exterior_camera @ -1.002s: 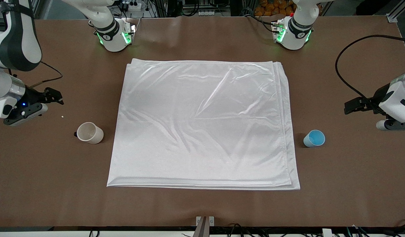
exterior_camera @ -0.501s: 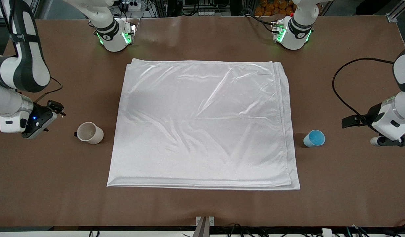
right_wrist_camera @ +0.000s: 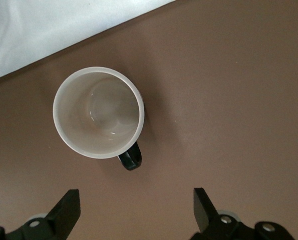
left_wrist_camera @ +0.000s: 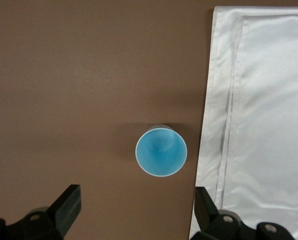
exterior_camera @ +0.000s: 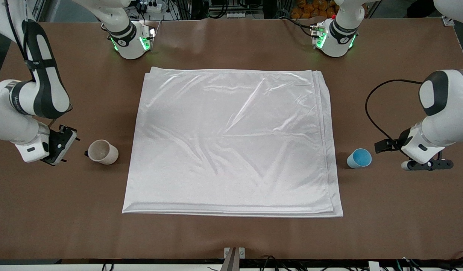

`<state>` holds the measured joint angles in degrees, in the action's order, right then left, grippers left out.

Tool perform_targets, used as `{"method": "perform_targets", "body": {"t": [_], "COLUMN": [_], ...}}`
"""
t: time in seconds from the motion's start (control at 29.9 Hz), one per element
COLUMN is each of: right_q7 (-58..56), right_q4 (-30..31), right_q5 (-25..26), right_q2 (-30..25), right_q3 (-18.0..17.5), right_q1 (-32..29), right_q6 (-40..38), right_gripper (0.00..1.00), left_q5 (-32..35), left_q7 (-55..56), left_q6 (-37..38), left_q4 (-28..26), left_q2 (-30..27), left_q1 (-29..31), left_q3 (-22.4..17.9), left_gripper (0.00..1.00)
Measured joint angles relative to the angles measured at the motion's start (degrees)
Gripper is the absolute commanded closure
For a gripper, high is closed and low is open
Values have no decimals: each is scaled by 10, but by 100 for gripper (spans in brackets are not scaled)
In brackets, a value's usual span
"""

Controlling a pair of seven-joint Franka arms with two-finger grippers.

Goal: Place blue cup into white mug on cloth

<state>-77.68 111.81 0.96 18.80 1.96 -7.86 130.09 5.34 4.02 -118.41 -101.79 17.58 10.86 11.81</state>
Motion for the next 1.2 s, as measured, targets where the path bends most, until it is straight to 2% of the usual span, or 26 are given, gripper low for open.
{"method": "perform_targets", "body": {"t": [0.17, 0.37, 1.17, 1.2], "right_q7": [-71, -145, -296, -297], "right_q4": [0, 0, -1, -1], "right_q5": [0, 0, -7, -7], "right_q2": [22, 52, 119, 120], "right_q3": [0, 0, 0, 0], "right_q1": [0, -2, -8, -8], "right_q6": [32, 61, 112, 112], "right_gripper": [0, 0, 0, 0], "left_q5": [0, 0, 0, 0], "left_q7": [0, 0, -1, -1], "left_q6": [-73, -117, -169, -170], "left_q4": [-53, -86, -92, -92], "left_q2": [3, 13, 89, 91], "left_q1": [8, 11, 27, 27], "left_q3": [0, 0, -1, -1], "left_gripper": [0, 0, 0, 3]}}
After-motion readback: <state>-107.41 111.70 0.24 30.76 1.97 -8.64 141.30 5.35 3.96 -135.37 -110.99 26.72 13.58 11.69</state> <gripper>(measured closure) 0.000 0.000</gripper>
